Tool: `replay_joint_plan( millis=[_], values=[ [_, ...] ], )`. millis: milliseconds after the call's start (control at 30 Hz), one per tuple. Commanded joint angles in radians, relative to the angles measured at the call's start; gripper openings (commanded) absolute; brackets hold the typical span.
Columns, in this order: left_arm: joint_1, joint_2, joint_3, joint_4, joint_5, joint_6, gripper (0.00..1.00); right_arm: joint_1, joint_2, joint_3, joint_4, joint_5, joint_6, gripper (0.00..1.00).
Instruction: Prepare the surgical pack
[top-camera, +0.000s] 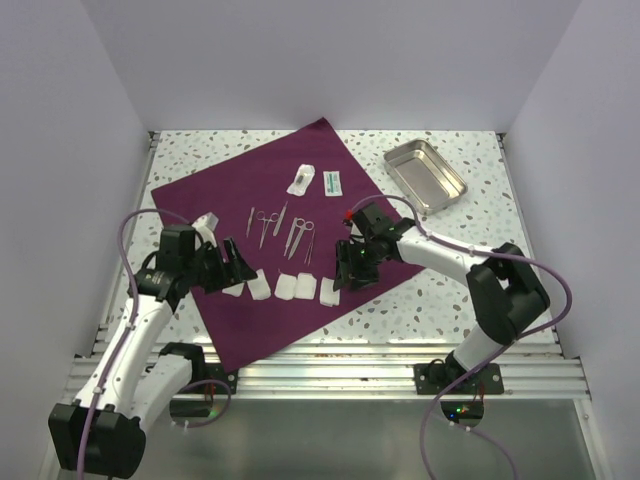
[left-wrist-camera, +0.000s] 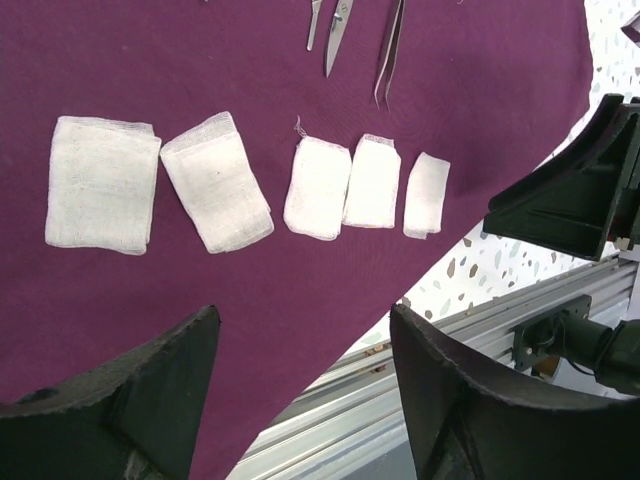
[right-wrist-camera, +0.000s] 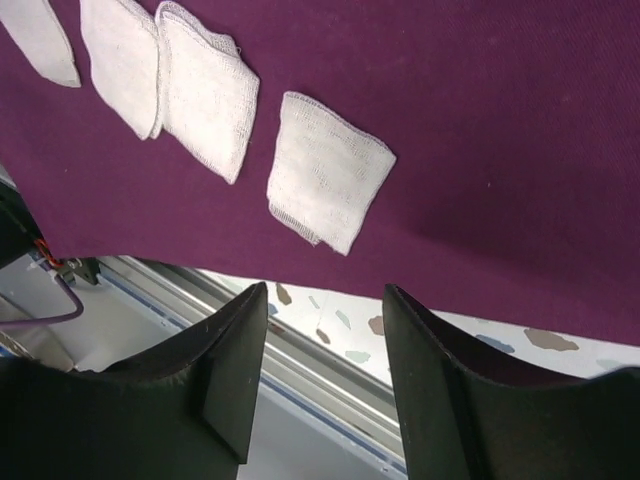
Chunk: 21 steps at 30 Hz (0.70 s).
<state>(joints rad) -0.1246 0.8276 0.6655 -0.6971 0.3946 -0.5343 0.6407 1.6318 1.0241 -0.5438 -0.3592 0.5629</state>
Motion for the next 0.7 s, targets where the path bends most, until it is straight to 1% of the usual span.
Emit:
replay_joint_plan(
  millis=[0,33,100,267,367,400,500,667],
  values=[
    [0.003,0.031,0.005,0.025,0.043,0.023,0.71,0.001,0.010,0.022,0.070,0.014,0.017,0.52],
    [0.003,0.039,0.008,0.028,0.038,0.020,0.70,0.001,0.022,0.022,0.073,0.012,0.022,0.52],
    [0.003,0.074,0.029,0.007,-0.019,0.016,0.69,0.002,0.031,0.036,0.065,0.008,0.019,0.51],
    [0.003,0.152,0.141,-0.076,-0.225,0.045,0.67,0.001,0.008,0.047,0.032,-0.015,0.022,0.53],
    [0.006,0.214,0.193,-0.090,-0.287,0.085,0.66,0.002,-0.013,0.036,0.007,-0.049,-0.007,0.54],
    [0.008,0.231,0.203,-0.091,-0.289,0.112,0.66,0.001,-0.018,0.030,0.001,-0.050,-0.024,0.54],
    [0.008,0.272,0.217,-0.082,-0.261,0.126,0.65,0.001,-0.021,0.010,0.005,-0.035,-0.046,0.54],
    [0.006,0.239,0.172,-0.044,-0.195,0.077,0.62,0.002,0.022,0.004,0.065,-0.024,-0.015,0.51]
  ],
)
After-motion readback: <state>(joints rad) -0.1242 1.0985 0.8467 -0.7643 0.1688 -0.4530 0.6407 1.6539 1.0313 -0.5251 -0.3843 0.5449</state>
